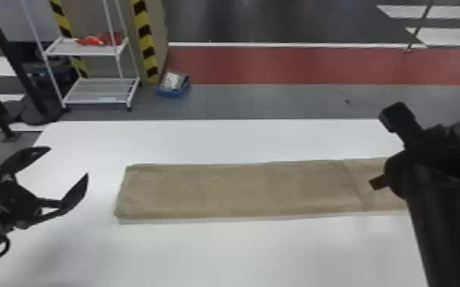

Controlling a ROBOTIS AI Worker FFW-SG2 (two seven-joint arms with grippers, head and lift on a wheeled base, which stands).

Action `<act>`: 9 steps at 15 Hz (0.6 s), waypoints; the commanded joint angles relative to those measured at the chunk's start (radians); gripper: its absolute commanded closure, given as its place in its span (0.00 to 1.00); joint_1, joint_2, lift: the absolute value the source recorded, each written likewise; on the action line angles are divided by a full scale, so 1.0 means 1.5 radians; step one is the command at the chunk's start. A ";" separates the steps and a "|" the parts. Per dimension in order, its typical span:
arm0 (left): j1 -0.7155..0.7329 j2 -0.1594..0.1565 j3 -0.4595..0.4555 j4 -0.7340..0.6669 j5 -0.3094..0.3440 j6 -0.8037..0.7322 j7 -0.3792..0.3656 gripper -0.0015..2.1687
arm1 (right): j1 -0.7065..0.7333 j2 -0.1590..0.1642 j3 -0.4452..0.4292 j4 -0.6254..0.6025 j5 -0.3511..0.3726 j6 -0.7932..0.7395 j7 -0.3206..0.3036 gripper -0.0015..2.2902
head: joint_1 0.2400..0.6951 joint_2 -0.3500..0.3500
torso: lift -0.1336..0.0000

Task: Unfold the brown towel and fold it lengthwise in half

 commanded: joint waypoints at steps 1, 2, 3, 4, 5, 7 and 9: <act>0.003 -0.003 0.000 0.002 0.007 -0.005 0.000 0.01 | 0.058 -0.016 -0.041 -0.066 -0.044 0.014 0.002 0.03 | 1.00 0.49 | 0.11; 0.002 -0.004 -0.004 0.002 0.007 -0.003 0.001 0.01 | 0.074 -0.019 -0.075 -0.076 -0.059 0.012 0.002 0.03 | 1.00 0.48 | 0.11; 0.002 -0.004 -0.007 0.002 0.007 -0.003 0.001 0.01 | 0.083 -0.026 -0.094 -0.088 -0.076 0.012 0.002 0.03 | 1.00 0.46 | 0.11; 0.002 -0.003 -0.012 0.002 0.007 -0.003 0.001 0.01 | 0.095 -0.035 -0.115 -0.092 -0.086 0.012 0.001 0.04 | 1.00 0.44 | 0.11; 0.002 -0.003 -0.015 0.002 0.007 -0.005 0.001 0.01 | 0.097 -0.037 -0.133 -0.104 -0.101 0.012 0.001 0.04 | 1.00 0.42 | 0.11; 0.002 -0.003 -0.016 0.003 0.006 -0.003 0.001 0.01 | 0.097 -0.045 -0.158 -0.115 -0.121 0.014 0.001 0.04 | 1.00 0.36 | 0.11; 0.002 -0.003 -0.017 0.005 0.005 -0.005 0.001 0.01 | 0.095 -0.048 -0.171 -0.116 -0.128 0.014 0.000 0.04 | 1.00 0.34 | 0.11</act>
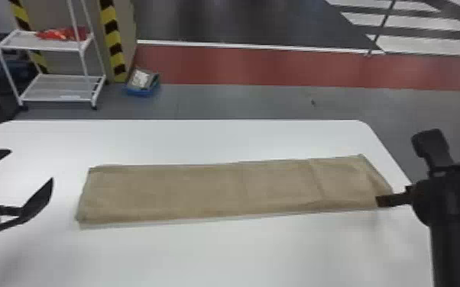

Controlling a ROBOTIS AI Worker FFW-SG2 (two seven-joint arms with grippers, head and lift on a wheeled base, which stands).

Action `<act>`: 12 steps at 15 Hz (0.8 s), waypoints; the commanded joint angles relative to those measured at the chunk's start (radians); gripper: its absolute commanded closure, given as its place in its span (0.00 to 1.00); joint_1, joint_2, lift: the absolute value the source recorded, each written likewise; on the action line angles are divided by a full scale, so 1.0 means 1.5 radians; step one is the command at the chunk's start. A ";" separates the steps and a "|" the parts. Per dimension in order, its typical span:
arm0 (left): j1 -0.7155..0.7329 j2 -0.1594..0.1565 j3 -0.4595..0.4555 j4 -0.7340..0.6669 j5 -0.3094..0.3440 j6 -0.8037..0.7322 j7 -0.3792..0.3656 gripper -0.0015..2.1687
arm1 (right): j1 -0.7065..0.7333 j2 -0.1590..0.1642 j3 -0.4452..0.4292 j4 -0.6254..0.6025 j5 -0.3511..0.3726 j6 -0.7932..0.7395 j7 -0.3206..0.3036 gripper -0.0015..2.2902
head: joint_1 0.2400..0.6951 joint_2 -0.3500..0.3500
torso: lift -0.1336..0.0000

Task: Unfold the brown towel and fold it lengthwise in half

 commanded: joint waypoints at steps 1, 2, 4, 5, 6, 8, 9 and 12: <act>0.001 0.000 0.000 0.003 0.000 -0.001 0.000 0.01 | -0.001 -0.002 -0.014 -0.002 -0.009 0.000 -0.001 0.04 | 1.00 0.32 | 0.11; 0.002 0.001 0.000 0.004 0.001 -0.001 0.000 0.01 | 0.000 -0.002 -0.017 -0.010 -0.015 0.005 -0.001 0.04 | 1.00 0.31 | 0.11; 0.007 0.000 0.001 0.001 0.007 -0.003 0.000 0.01 | 0.019 -0.001 -0.033 -0.078 -0.059 0.054 0.017 0.04 | 1.00 0.31 | 0.11; 0.009 -0.001 0.004 -0.001 0.027 -0.003 -0.003 0.01 | 0.045 0.000 -0.047 -0.157 -0.136 0.131 0.032 0.04 | 1.00 0.31 | 0.11; 0.009 -0.001 0.007 -0.001 0.063 0.009 -0.011 0.01 | 0.082 0.007 -0.046 -0.253 -0.194 0.213 0.033 0.04 | 1.00 0.31 | 0.11; 0.011 -0.011 0.007 -0.016 0.117 0.042 -0.013 0.01 | 0.167 0.072 -0.040 -0.424 -0.231 0.244 0.012 0.04 | 1.00 0.34 | 0.11; 0.013 -0.018 0.006 -0.022 0.153 0.068 -0.013 0.01 | 0.206 0.084 -0.037 -0.497 -0.255 0.244 -0.008 0.04 | 1.00 0.40 | 0.11; 0.044 -0.056 -0.009 -0.073 0.215 0.158 0.029 0.01 | 0.381 0.084 0.004 -0.617 -0.406 0.107 -0.197 0.04 | 1.00 0.46 | 0.11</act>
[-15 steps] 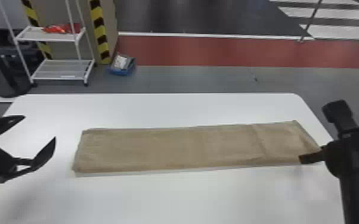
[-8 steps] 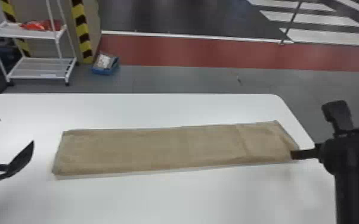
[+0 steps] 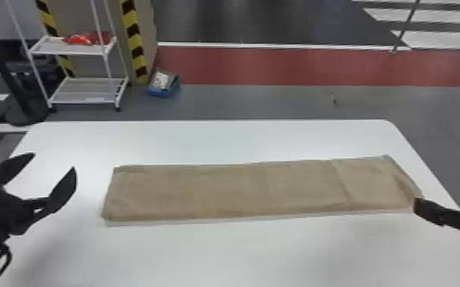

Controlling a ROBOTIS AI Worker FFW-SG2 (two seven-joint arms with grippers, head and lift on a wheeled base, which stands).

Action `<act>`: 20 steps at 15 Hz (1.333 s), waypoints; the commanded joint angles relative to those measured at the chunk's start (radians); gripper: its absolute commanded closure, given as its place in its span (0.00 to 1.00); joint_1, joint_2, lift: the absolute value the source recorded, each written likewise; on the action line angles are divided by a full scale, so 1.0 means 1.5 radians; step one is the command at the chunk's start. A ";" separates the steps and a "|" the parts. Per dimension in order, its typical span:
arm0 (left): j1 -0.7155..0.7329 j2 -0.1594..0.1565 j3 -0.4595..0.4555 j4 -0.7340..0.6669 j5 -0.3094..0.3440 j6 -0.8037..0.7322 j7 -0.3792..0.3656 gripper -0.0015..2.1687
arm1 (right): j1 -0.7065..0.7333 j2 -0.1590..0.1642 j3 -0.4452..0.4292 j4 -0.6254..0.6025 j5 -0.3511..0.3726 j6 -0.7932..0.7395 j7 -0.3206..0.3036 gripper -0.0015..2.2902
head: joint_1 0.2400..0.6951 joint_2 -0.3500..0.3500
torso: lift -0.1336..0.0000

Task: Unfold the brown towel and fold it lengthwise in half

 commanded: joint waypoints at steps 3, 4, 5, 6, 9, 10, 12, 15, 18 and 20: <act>0.098 -0.044 -0.025 -0.096 0.046 0.055 0.094 0.01 | 0.264 0.006 0.111 0.049 -0.165 -0.719 -0.281 0.04 | 1.00 0.49 | 0.11; 0.118 -0.051 -0.022 -0.110 0.061 0.055 0.097 0.01 | 0.287 0.006 0.136 0.076 -0.176 -0.796 -0.303 0.04 | 1.00 0.51 | 0.11; 0.141 -0.060 -0.017 -0.127 0.077 0.053 0.099 0.01 | 0.313 0.006 0.166 0.109 -0.173 -0.895 -0.324 0.04 | 1.00 0.56 | 0.11; 0.162 -0.065 -0.010 -0.139 0.082 0.046 0.103 0.01 | 0.330 0.006 0.200 0.154 -0.168 -1.003 -0.348 0.04 | 1.00 0.60 | 0.11; 0.247 -0.085 -0.011 -0.190 0.082 -0.007 0.149 0.01 | 0.320 0.006 0.255 0.269 -0.165 -1.103 -0.405 0.04 | 1.00 0.81 | 0.11; 0.280 -0.091 -0.027 -0.221 0.079 -0.007 0.195 0.01 | 0.318 0.006 0.269 0.294 -0.165 -1.111 -0.417 0.04 | 1.00 0.84 | 0.11; 0.332 -0.092 -0.082 -0.271 0.052 -0.007 0.339 0.01 | 0.313 0.006 0.289 0.313 -0.170 -1.101 -0.428 0.04 | 1.00 0.90 | 0.11; 0.399 -0.082 -0.191 -0.362 -0.053 -0.001 0.549 0.00 | 0.313 0.006 0.312 0.283 -0.174 -1.042 -0.432 0.04 | 1.00 0.94 | 0.11; 0.416 -0.070 -0.233 -0.428 -0.093 0.108 0.592 0.00 | 0.323 0.006 0.311 0.248 -0.177 -0.999 -0.428 0.04 | 1.00 0.87 | 0.11; 0.418 -0.068 -0.224 -0.438 -0.089 0.110 0.575 0.00 | 0.325 0.006 0.308 0.241 -0.177 -0.985 -0.428 0.04 | 1.00 0.82 | 0.11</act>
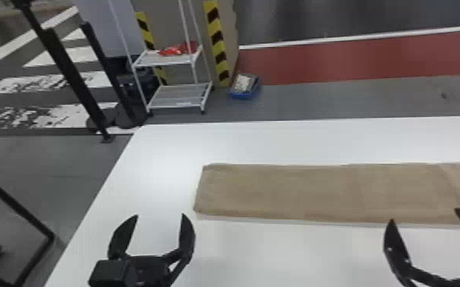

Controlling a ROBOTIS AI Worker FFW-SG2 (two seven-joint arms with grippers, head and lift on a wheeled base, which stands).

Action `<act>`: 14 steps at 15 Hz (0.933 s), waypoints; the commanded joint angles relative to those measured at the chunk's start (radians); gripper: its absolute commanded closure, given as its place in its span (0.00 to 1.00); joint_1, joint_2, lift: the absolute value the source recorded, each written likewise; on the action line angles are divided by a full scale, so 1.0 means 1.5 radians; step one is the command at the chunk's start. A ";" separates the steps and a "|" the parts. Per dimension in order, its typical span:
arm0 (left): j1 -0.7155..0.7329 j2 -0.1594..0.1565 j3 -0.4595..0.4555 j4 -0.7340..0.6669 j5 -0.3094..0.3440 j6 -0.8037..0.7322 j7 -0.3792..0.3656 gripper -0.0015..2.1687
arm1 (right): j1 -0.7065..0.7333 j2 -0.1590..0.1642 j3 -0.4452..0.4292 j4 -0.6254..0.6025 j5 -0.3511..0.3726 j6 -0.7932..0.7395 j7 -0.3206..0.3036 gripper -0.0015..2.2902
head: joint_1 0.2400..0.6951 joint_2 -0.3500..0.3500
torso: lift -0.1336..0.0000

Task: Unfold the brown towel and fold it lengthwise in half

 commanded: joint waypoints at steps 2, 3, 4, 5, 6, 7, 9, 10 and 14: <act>0.003 0.001 0.023 -0.014 0.022 0.016 -0.041 0.00 | 0.003 0.005 -0.001 -0.004 -0.007 0.015 0.000 0.04 | 1.00 0.80 | 0.11; 0.003 0.001 0.027 -0.014 0.028 0.030 -0.043 0.00 | 0.003 0.005 0.000 -0.004 -0.014 0.027 0.000 0.04 | 1.00 0.80 | 0.11; 0.003 0.001 0.027 -0.013 0.028 0.028 -0.035 0.00 | 0.003 0.005 0.002 -0.003 -0.016 0.027 0.000 0.04 | 1.00 0.80 | 0.11; 0.002 0.000 0.029 -0.013 0.029 0.028 -0.030 0.00 | 0.003 0.005 0.003 -0.003 -0.016 0.027 0.000 0.04 | 1.00 0.81 | 0.11; 0.002 0.000 0.033 -0.013 0.029 0.028 -0.027 0.00 | 0.003 0.005 0.003 -0.003 -0.018 0.027 0.000 0.04 | 1.00 0.82 | 0.11; 0.002 0.000 0.036 -0.013 0.031 0.028 -0.027 0.00 | 0.003 0.005 0.003 -0.002 -0.018 0.027 0.000 0.04 | 1.00 0.83 | 0.11; 0.002 0.000 0.037 -0.013 0.033 0.024 -0.023 0.00 | 0.003 0.005 0.001 0.000 -0.019 0.027 0.000 0.04 | 1.00 0.84 | 0.11; 0.002 0.000 0.037 -0.013 0.034 0.024 -0.023 0.00 | 0.003 0.005 0.001 0.000 -0.019 0.027 0.000 0.04 | 1.00 0.85 | 0.11; 0.003 0.000 0.037 -0.011 0.035 0.024 -0.024 0.00 | 0.002 0.005 0.001 0.002 -0.036 0.027 0.000 0.04 | 1.00 0.85 | 0.11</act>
